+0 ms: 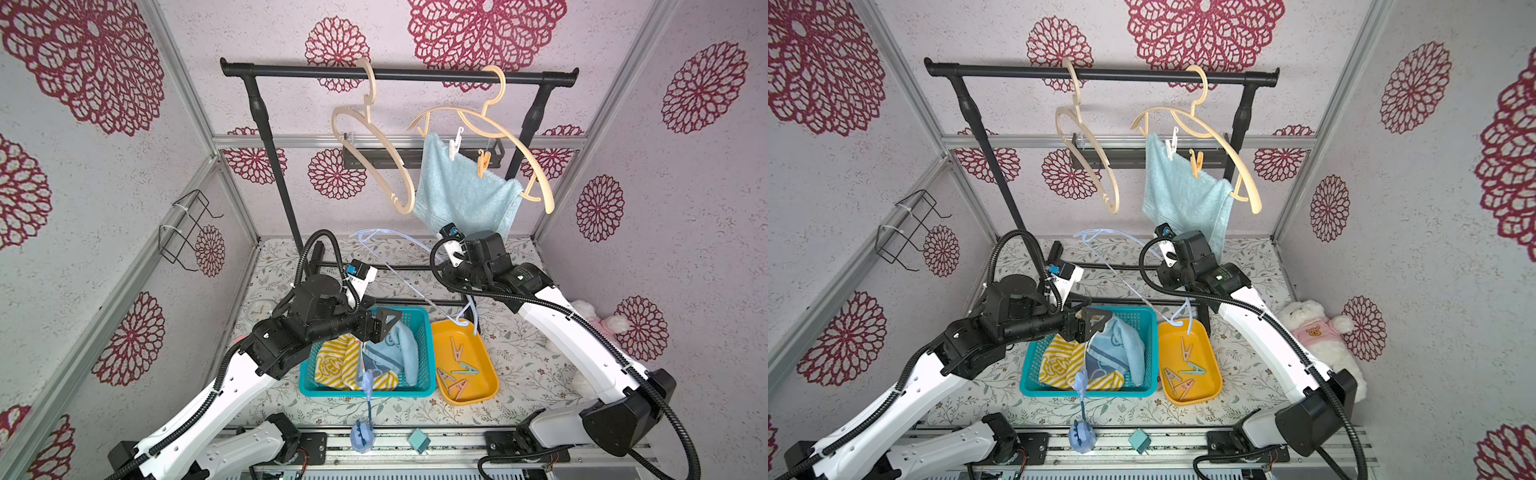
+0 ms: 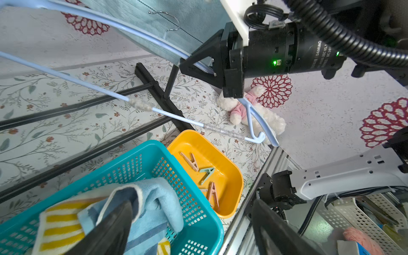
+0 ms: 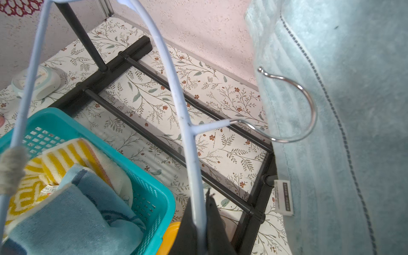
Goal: Remove the clothespins securing towels to the hanger
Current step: Place the towel in the basket, then place the hanger on the clothesline.
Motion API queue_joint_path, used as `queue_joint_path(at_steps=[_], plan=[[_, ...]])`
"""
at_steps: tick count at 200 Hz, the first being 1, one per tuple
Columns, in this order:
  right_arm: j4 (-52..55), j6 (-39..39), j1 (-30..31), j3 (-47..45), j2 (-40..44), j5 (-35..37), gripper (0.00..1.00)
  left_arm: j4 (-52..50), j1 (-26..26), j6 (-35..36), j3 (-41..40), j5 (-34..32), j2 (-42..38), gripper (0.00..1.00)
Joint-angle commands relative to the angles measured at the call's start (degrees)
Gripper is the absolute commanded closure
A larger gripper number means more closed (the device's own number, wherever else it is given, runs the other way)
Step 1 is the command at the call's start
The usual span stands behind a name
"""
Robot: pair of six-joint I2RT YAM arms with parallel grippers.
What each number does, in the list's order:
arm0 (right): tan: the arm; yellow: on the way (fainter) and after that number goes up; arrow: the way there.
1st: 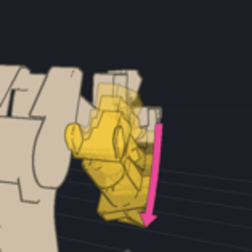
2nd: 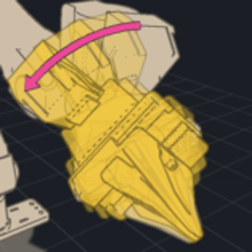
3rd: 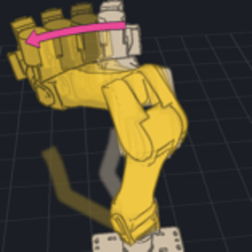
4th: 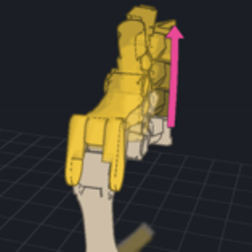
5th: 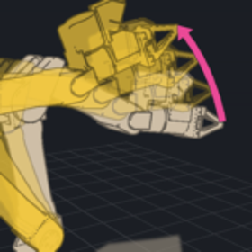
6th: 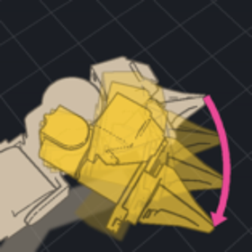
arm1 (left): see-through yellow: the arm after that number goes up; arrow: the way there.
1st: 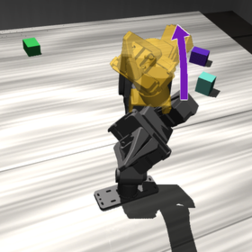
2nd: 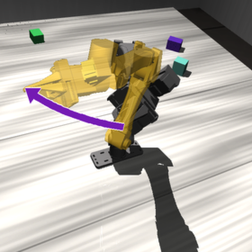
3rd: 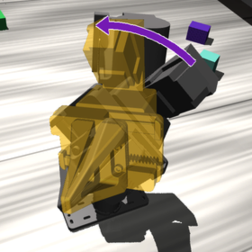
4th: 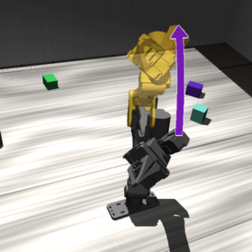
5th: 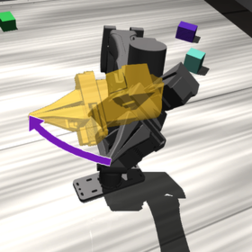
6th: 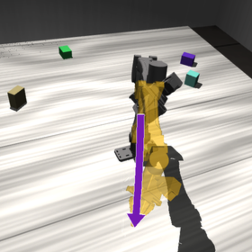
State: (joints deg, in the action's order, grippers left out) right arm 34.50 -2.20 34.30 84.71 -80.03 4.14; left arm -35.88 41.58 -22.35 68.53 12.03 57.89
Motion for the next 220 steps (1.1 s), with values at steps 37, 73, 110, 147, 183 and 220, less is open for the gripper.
queue_joint_path(at_steps=[37, 73, 110, 147, 183, 220], plan=[[-2.3, -4.7, 10.9, -4.8, 5.4, 1.9, 1.0, -11.8, -6.7, 6.0, 14.7, 5.4, 0.4, 0.15], [-5.3, -5.9, 14.7, -8.0, 8.3, -1.5, 1.0, -13.0, -13.8, 9.7, 16.7, 16.1, 2.9, 0.16], [-8.7, -8.2, 17.3, -10.1, 12.6, -2.1, 1.0, -13.3, -20.7, 11.8, 15.5, 32.4, 7.3, 0.18], [-11.5, -10.2, 18.9, -10.6, 15.3, -4.2, 1.0, -12.9, -21.2, 14.5, 17.5, 37.2, 11.7, 0.19], [-10.4, -11.9, 20.7, -8.3, 14.7, -3.8, 1.0, -14.2, -21.0, 15.7, 21.0, 42.2, 15.3, 0.29], [-10.0, -13.1, 21.7, -6.0, 13.7, -4.4, 1.0, -16.9, -20.8, 17.0, 21.6, 42.4, 17.9, 0.27]])
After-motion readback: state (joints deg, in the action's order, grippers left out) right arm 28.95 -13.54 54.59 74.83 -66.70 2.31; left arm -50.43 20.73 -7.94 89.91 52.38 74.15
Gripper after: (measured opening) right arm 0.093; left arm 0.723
